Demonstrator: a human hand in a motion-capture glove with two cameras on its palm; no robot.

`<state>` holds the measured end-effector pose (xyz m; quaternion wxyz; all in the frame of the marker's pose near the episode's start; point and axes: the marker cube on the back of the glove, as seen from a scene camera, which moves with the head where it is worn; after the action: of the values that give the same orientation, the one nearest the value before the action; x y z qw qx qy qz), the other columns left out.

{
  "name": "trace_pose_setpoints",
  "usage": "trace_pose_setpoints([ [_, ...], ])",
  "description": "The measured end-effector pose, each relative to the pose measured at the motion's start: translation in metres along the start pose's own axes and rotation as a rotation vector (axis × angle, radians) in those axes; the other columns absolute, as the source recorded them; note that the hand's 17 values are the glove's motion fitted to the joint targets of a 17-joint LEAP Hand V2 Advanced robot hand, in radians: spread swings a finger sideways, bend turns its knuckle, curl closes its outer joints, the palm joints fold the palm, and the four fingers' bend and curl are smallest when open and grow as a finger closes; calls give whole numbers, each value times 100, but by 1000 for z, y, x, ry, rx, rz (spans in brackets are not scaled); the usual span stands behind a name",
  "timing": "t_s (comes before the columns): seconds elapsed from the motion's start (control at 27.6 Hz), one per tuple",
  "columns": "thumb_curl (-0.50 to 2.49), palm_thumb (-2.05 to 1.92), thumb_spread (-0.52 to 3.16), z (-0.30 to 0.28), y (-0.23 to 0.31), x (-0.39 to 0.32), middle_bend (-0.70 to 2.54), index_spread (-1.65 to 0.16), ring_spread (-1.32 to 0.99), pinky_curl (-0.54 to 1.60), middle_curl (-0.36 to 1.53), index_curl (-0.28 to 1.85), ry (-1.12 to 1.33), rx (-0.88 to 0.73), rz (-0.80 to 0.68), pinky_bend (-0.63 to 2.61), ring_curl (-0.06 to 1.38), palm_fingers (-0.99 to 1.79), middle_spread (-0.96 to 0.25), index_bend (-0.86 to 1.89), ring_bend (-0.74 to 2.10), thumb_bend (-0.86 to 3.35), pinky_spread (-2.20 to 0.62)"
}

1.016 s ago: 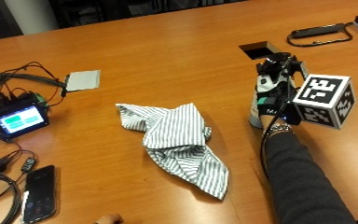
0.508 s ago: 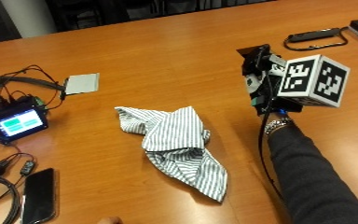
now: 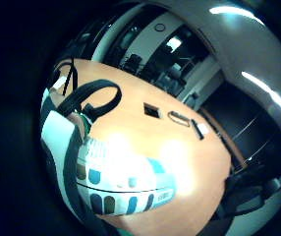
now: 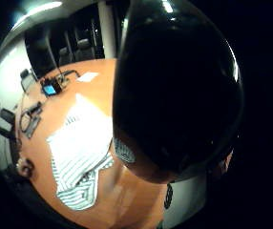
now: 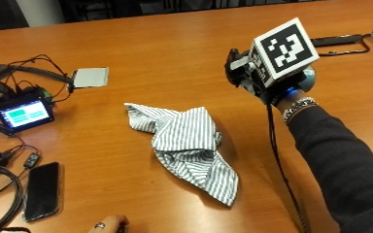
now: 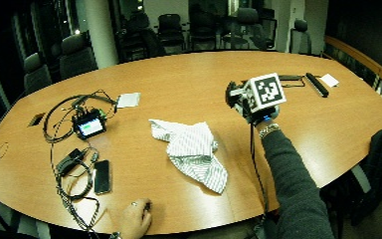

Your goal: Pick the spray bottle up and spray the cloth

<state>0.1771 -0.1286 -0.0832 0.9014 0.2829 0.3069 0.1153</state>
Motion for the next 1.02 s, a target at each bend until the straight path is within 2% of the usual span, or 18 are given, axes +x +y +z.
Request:
trace_pose_setpoints([
  [0.22, 44, 79, 110, -18, -6, -28, 43, -29, -22, 39, 48, 50, 156, -48, -201, 43, 44, 134, -23, 26, 53, -2, -28],
  [0.58, 45, 77, 111, -29, 5, -90, 43, -30, -22, 38, 48, 51, 295, -7, -524, 43, 44, 134, -23, 26, 53, -2, -29],
  [0.8, 45, 77, 111, -22, 14, -110, 43, -30, -22, 38, 48, 52, 358, 27, -648, 43, 43, 134, -23, 26, 53, -2, -29],
  [1.02, 46, 77, 111, -17, 15, -120, 43, -30, -22, 38, 48, 53, 387, 52, -695, 43, 43, 134, -24, 26, 53, -2, -29],
])
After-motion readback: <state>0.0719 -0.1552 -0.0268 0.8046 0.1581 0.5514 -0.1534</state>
